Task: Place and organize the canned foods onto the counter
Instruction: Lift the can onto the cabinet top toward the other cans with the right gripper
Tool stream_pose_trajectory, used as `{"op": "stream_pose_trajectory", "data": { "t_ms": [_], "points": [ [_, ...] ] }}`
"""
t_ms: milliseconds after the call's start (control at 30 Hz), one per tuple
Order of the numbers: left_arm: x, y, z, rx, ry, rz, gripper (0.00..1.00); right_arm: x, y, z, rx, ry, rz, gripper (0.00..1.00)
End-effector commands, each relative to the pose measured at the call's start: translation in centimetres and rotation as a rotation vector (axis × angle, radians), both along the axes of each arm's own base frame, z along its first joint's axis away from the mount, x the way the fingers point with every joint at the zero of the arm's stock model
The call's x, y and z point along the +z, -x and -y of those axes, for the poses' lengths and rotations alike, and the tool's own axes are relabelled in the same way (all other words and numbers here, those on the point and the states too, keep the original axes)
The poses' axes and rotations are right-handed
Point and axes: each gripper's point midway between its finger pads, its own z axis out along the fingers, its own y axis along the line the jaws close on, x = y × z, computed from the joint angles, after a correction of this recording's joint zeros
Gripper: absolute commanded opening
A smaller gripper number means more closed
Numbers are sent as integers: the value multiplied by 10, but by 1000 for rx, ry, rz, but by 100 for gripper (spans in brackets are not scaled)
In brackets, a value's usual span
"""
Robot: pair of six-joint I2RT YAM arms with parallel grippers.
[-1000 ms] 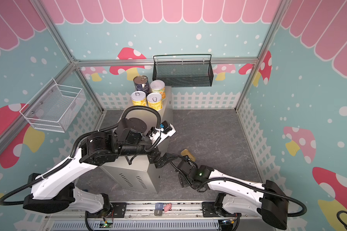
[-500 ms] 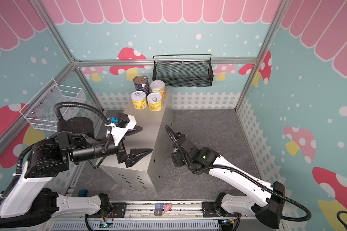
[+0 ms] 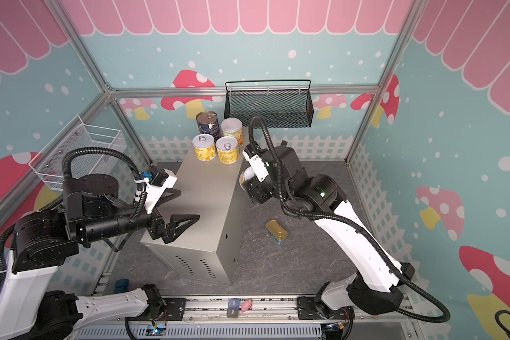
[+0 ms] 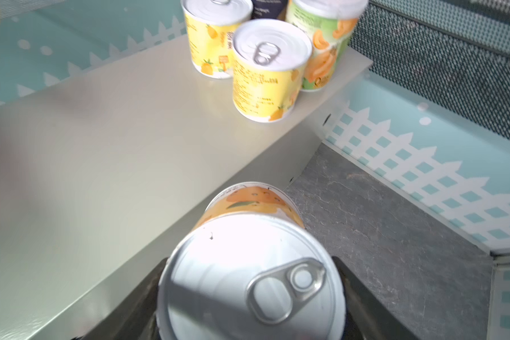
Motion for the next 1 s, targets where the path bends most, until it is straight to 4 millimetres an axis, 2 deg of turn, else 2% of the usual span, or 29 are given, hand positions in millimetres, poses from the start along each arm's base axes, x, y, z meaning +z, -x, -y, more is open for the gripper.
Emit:
{"op": "stream_pose_trajectory", "data": {
  "t_ms": [0,167,300,500,567,733,967],
  "points": [
    [-8,3,-14,33,-21,-50,99,18,13,-25,198,12,40,72],
    [-11,-19,-22,126,-11,-84,99,30,16,-54,329,-35,53,72],
    [-7,-31,-21,147,32,-83,99,29,16,-69,387,-50,43,72],
    [-3,-38,-24,165,47,-57,99,18,8,-89,421,-58,19,73],
    [-4,-40,-24,169,46,-54,99,15,6,-95,430,-61,13,77],
    [-6,-46,-27,191,43,-49,99,12,0,-108,443,-73,18,80],
    [-21,-60,-29,237,13,-62,99,14,-4,-124,472,-111,29,81]
  ]
}}
